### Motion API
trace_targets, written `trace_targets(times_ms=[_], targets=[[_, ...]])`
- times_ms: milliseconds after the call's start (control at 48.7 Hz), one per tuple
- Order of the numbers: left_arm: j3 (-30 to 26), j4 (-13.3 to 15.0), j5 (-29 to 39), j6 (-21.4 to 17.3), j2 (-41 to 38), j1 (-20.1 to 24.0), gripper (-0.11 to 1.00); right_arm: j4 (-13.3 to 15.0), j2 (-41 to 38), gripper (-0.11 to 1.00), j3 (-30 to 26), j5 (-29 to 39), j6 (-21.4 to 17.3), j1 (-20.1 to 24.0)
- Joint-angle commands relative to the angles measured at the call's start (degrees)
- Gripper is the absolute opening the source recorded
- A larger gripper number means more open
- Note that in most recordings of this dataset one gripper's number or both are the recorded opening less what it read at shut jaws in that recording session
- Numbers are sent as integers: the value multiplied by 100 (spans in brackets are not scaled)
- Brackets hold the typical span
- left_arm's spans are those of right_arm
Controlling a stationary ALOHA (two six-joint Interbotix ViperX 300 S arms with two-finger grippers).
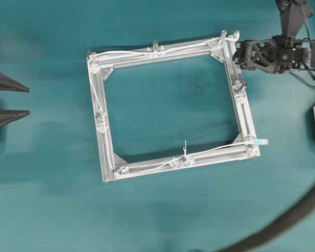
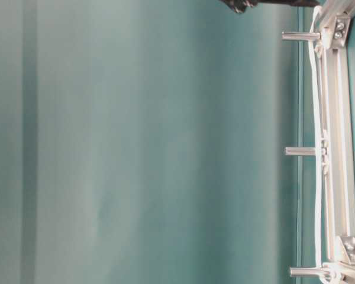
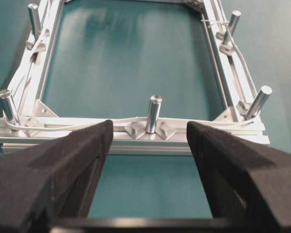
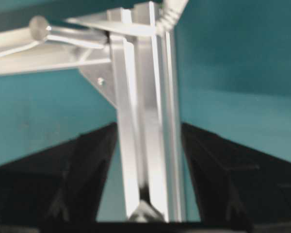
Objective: Move the cable alternately left and right between 8 pins so it hooks onto each one.
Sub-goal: 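Open the right gripper, release the connector, and retract right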
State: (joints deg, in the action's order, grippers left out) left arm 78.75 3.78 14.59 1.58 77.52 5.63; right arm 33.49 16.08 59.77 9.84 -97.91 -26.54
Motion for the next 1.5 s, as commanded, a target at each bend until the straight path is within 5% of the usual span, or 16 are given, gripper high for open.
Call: trace_targets(times_ms=[0,349,1089,1479], targets=[[-53,-18,-44,9,-44,-9,74,62,387,60,35,-26,35,18],[-62,-18,-44,9,-44,-9,74,387,1362,61,229,-176,844,26],[-62,-18,-35,9,-44,-9,74,1090,2320,61,624,-2162,4236,510],[-53,-18,-44,9,-44,-9,74,1503,4219,61,1459,-2900,4430,536]])
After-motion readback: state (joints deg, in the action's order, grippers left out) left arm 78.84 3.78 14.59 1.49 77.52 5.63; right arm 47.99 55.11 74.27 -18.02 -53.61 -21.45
